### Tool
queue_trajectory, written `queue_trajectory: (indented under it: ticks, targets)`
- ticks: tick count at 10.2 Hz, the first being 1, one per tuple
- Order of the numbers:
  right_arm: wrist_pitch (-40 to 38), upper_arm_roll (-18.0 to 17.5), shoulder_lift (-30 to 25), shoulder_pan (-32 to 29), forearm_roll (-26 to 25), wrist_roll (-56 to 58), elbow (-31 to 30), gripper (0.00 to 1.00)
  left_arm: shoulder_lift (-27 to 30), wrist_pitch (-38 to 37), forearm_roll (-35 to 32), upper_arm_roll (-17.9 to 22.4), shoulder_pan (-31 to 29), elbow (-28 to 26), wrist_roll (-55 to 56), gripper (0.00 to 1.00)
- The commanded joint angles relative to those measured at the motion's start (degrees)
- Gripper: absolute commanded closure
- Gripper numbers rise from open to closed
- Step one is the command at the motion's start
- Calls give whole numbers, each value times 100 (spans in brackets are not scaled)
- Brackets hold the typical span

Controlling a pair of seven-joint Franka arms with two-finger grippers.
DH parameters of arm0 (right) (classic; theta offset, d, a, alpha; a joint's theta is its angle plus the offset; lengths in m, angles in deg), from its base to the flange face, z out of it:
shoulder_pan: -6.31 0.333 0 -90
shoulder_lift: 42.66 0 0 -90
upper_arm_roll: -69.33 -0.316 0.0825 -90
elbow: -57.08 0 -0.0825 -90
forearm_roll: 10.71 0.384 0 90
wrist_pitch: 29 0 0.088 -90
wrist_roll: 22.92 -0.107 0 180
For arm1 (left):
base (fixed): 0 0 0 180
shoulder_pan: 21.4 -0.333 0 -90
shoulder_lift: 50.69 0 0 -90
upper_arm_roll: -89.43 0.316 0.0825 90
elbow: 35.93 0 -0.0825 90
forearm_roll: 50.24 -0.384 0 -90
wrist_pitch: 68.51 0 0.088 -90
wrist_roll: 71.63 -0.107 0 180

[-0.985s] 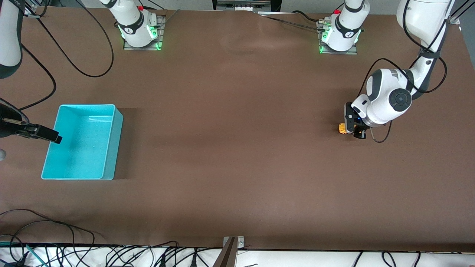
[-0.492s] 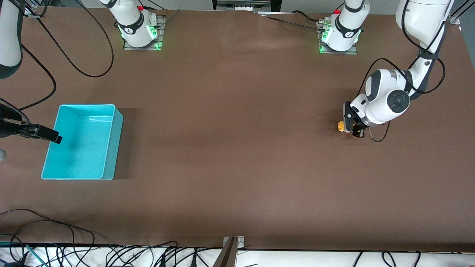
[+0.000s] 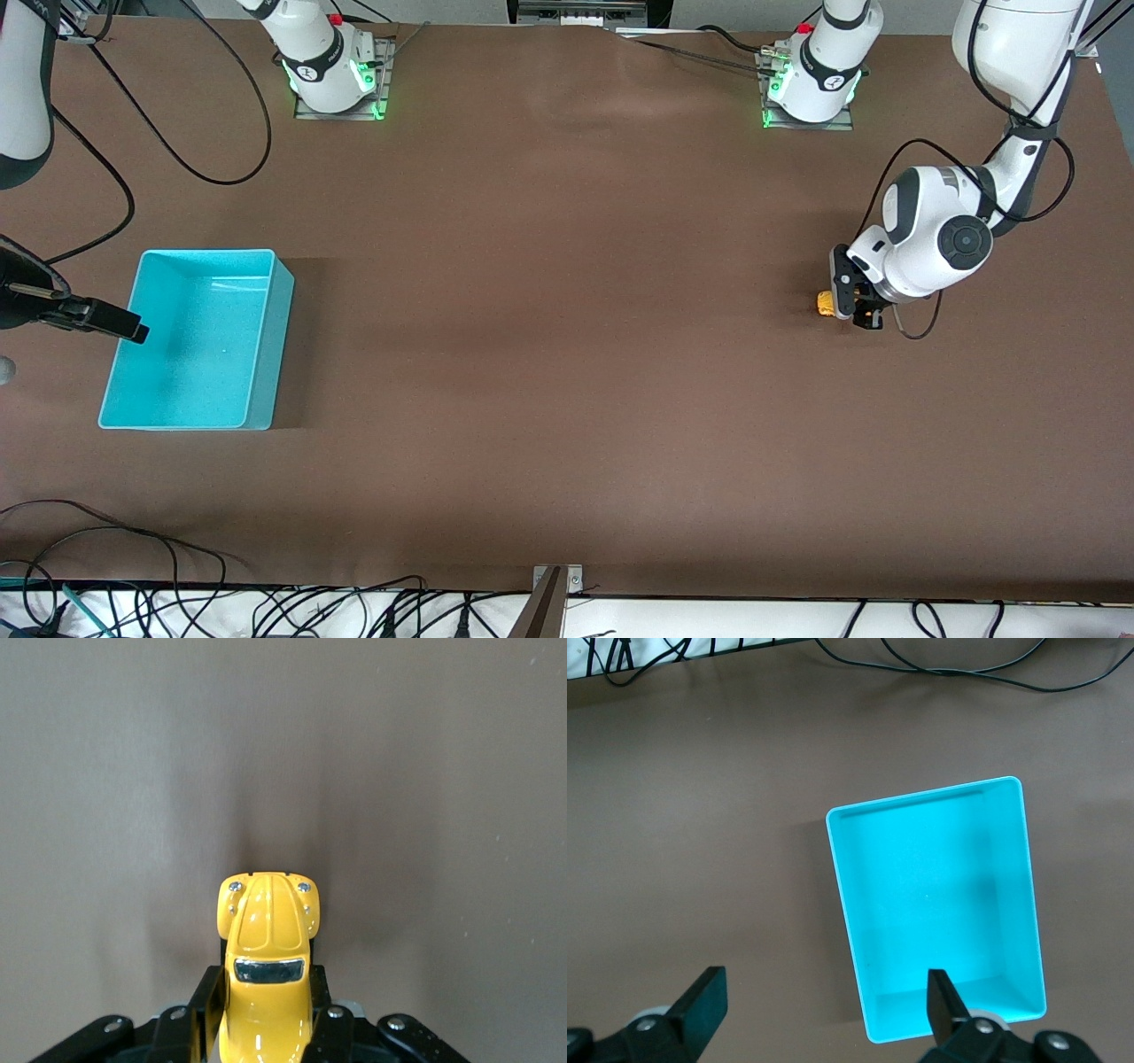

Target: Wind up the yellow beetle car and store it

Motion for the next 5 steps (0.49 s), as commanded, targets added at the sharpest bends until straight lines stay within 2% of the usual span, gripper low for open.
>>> queue_trajectory:
  ticks: [1, 5]
  targets:
    - [20, -13, -52, -29, -4, 18, -75, 0, -495, 324, -220, 187, -220, 85, -448, 100]
    - [2, -5, -52, -29, -4, 18, -75, 0, -565, 333, -202, 301, -633, 120, -1108, 100]
